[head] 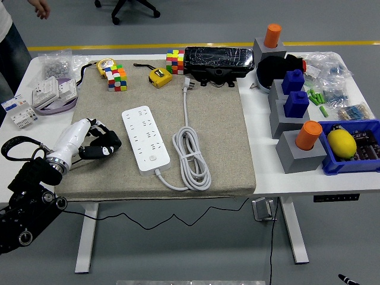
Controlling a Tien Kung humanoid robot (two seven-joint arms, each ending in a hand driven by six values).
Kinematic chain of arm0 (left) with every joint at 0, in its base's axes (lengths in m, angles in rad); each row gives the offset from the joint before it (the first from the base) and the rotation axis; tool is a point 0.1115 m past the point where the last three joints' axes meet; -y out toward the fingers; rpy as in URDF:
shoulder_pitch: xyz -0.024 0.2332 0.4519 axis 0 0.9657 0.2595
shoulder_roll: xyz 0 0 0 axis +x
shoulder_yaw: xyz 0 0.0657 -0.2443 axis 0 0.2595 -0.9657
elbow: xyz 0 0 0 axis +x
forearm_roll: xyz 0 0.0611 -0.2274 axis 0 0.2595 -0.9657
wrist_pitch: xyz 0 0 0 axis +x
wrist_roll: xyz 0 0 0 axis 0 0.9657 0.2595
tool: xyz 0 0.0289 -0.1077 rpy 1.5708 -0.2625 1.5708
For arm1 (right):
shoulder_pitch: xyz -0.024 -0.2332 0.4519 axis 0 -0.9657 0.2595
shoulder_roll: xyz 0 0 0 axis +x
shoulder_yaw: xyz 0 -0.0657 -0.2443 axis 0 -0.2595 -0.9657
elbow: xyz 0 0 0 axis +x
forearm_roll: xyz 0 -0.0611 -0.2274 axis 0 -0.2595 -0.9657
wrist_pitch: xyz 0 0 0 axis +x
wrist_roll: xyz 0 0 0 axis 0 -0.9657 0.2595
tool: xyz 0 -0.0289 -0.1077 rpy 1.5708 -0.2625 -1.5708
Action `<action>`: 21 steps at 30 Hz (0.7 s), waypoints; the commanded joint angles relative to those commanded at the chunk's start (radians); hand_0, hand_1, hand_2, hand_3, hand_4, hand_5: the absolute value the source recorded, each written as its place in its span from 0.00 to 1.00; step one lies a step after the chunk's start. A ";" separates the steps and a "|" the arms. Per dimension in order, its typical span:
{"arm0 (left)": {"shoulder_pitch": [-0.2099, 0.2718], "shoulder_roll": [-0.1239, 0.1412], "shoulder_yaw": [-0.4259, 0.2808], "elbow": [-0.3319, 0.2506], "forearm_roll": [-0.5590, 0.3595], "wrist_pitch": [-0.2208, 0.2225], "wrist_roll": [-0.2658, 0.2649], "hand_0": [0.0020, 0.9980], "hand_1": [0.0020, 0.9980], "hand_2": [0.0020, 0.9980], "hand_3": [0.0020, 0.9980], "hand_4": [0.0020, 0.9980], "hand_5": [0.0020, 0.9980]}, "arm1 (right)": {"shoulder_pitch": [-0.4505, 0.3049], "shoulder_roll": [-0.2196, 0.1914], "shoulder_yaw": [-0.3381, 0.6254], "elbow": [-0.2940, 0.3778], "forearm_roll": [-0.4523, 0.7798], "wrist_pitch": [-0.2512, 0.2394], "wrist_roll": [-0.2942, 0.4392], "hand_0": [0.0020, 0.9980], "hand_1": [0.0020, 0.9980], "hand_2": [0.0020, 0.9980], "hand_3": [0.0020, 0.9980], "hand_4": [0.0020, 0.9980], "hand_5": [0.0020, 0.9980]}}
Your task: Put the plug near the board,insert it into the board,press the button,pull the plug out
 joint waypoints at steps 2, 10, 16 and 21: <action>0.000 0.003 -0.001 -0.003 0.004 -0.017 0.018 0.73 0.73 0.68 0.64 0.91 0.25 | -0.001 0.000 0.000 -0.001 0.000 0.000 0.000 0.65 0.65 0.66 0.57 0.99 0.56; 0.032 0.012 -0.037 -0.064 -0.012 -0.013 0.015 0.74 0.75 0.72 0.69 0.92 0.27 | -0.002 0.000 0.006 0.002 -0.002 0.000 0.001 0.66 0.65 0.66 0.57 0.99 0.56; 0.072 0.015 -0.114 -0.156 -0.164 0.074 -0.098 0.73 0.74 0.70 0.69 0.94 0.30 | -0.001 0.000 0.008 0.000 -0.004 -0.001 0.001 0.65 0.65 0.66 0.57 0.99 0.56; 0.092 0.007 -0.170 -0.197 -0.328 0.131 -0.181 0.65 0.66 0.59 0.59 0.88 0.33 | 0.000 0.002 0.012 0.000 -0.004 -0.001 0.001 0.65 0.65 0.66 0.57 0.99 0.56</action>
